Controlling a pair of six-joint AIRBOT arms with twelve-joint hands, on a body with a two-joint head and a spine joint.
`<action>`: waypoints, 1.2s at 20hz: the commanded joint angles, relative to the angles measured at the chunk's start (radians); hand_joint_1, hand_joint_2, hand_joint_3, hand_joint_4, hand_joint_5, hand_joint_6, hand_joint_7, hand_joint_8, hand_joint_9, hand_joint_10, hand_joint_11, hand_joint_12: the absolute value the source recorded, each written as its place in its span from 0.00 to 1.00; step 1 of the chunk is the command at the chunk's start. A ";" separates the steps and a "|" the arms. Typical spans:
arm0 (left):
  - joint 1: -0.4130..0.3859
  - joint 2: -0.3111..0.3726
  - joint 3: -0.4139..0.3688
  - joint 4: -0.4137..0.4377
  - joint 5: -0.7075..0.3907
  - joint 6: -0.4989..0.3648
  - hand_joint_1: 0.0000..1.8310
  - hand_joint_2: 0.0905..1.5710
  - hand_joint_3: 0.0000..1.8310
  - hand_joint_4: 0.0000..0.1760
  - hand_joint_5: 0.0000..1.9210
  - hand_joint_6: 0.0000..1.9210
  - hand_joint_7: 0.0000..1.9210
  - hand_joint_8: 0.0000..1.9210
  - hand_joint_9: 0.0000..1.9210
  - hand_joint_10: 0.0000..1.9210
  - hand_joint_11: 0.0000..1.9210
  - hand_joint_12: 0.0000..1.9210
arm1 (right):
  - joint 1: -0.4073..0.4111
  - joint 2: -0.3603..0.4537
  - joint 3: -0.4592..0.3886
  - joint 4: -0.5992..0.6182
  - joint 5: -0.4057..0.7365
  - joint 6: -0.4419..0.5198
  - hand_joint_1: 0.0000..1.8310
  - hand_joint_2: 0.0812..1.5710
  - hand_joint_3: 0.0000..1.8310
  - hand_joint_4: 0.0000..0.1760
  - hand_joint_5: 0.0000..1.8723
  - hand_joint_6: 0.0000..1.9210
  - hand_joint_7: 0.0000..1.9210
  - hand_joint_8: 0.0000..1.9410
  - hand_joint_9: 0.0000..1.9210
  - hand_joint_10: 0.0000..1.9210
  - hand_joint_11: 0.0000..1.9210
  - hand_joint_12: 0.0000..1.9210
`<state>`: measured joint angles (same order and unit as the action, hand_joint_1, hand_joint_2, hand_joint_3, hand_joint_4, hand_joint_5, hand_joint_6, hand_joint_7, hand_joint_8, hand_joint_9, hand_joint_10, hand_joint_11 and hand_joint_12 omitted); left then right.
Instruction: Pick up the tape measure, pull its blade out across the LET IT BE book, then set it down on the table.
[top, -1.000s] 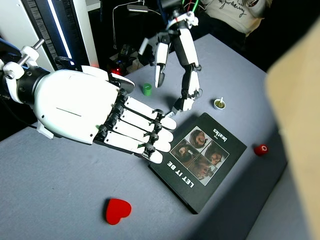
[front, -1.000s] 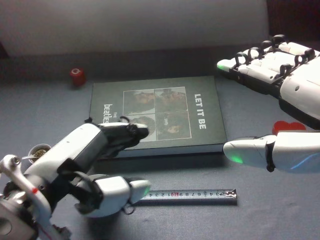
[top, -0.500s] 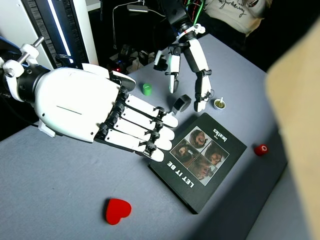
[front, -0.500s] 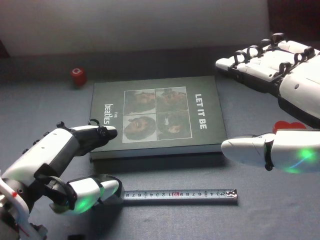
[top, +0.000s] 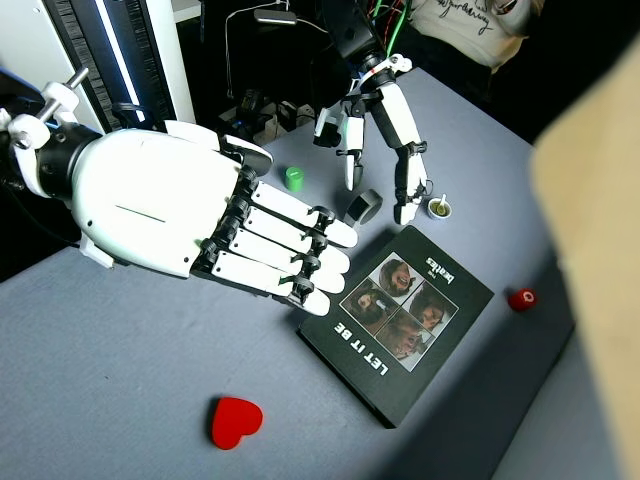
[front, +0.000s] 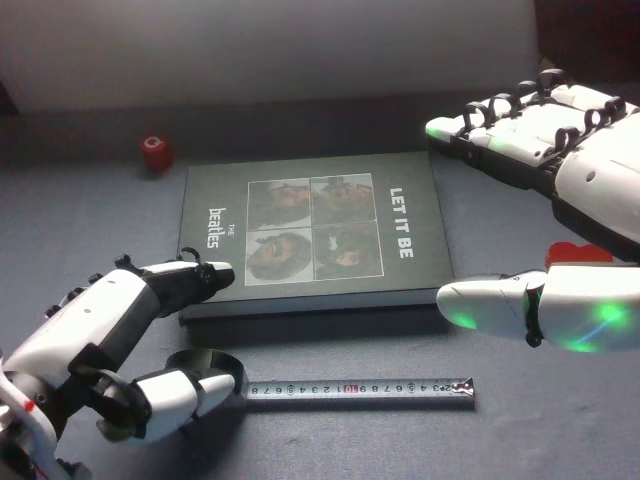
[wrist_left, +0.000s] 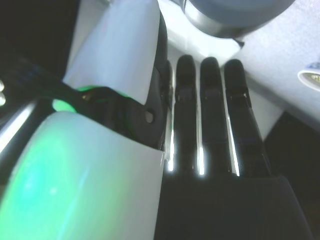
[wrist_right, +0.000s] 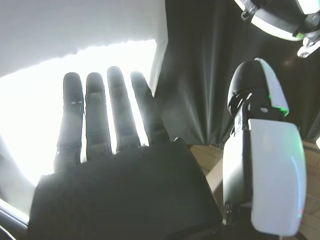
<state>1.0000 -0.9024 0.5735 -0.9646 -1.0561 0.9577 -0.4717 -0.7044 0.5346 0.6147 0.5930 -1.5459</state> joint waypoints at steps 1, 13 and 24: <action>0.002 -0.007 0.006 0.063 -0.078 -0.020 0.72 0.66 0.00 0.00 0.26 0.00 0.25 0.00 0.22 0.00 0.09 0.33 | 0.019 0.005 -0.005 -0.032 0.102 0.009 0.07 0.65 0.00 0.00 0.06 0.00 0.08 0.00 0.06 0.00 0.00 0.26; 0.014 -0.022 0.061 0.114 -0.014 -0.028 0.72 0.66 0.00 0.00 0.25 0.00 0.25 0.00 0.22 0.00 0.09 0.32 | 0.023 0.006 -0.005 -0.032 0.102 0.016 0.09 0.64 0.00 0.00 0.07 0.00 0.09 0.01 0.06 0.01 0.00 0.25; 0.076 -0.037 0.086 0.113 -0.066 -0.028 0.73 0.66 0.00 0.00 0.25 0.00 0.23 0.00 0.22 0.00 0.09 0.32 | 0.025 0.006 -0.005 -0.032 0.104 0.019 0.09 0.65 0.00 0.00 0.07 0.00 0.09 0.00 0.05 0.00 0.00 0.23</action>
<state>1.0786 -0.9333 0.6525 -0.9012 -1.0214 0.9375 -0.4644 -0.7036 0.5327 0.6144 0.5941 -1.5383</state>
